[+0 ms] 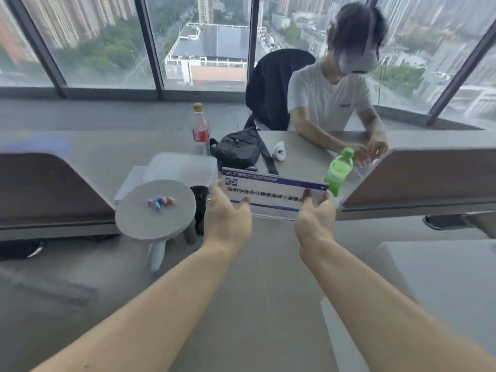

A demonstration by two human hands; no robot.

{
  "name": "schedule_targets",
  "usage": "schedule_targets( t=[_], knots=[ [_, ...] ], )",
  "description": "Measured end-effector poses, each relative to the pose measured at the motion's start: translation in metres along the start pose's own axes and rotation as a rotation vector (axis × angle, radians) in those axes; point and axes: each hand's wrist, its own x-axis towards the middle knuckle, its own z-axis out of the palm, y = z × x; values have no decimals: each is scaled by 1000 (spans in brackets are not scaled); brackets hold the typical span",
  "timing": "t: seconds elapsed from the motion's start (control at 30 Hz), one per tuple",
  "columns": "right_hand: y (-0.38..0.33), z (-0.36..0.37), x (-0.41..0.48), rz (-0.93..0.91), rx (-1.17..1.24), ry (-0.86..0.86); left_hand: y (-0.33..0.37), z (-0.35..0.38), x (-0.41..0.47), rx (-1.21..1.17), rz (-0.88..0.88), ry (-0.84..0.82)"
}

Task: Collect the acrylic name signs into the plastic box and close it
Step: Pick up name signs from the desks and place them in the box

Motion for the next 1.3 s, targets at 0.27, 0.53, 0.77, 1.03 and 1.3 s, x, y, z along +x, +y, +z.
schedule_targets(
  t=[0.27,0.53,0.77,1.03,1.3],
  knots=[
    [-212,-40,-130,-190,213,-202,194,-178,-64,297,272,156],
    [-277,-18,-233,-332,236,-463,253,-317,-122,737,745,272],
    [-266,58,-335,-345,82,-603,227,-417,-155,996,612,69],
    [-238,189,-480,87,216,-841,125,-612,-159,643,323,208],
    [-151,333,-616,320,-29,-971,6,-759,-153,549,43,136]
  ],
)
